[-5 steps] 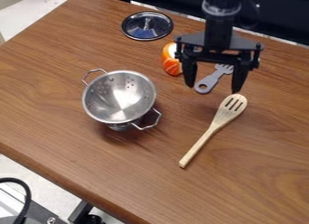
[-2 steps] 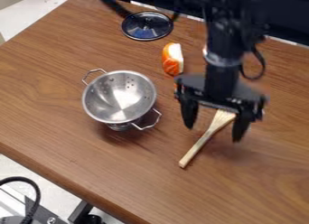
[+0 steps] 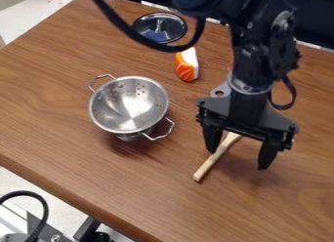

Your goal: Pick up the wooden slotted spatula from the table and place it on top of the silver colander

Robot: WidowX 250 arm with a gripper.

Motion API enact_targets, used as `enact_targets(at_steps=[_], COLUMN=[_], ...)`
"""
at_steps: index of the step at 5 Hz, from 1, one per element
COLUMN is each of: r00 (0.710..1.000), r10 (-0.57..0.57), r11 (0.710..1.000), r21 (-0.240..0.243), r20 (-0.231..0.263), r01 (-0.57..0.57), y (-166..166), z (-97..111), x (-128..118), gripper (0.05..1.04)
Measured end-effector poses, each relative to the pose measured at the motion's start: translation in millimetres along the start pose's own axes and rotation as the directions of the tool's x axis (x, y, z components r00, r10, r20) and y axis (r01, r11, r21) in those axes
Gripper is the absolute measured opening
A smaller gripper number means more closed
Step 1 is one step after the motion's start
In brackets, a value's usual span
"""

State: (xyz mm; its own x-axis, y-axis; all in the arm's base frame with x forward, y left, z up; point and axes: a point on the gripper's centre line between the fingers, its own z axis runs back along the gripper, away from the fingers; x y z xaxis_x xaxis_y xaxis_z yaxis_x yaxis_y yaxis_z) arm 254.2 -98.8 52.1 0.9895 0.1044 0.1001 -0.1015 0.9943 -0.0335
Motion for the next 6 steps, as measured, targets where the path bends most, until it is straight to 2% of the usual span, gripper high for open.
enact_targets(at_steps=[1,2,5,6], r00=[1.000,0.999,0.999,0.998], r10=[-0.015,-0.024,-0.049,-0.059], r11=[1.000,1.000,0.999,0.998], r21=[0.006,-0.006,-0.019,-0.032], r20=[0.001,-0.027,0.007,-0.005], r01=[0.015,0.023,0.049,0.058], y=[6.4,14.7,20.4,20.8], z=[0.5,5.8,3.1,-2.6], x=[3.5,9.1,15.1,15.7], gripper=[0.999,0.999,0.999,0.999])
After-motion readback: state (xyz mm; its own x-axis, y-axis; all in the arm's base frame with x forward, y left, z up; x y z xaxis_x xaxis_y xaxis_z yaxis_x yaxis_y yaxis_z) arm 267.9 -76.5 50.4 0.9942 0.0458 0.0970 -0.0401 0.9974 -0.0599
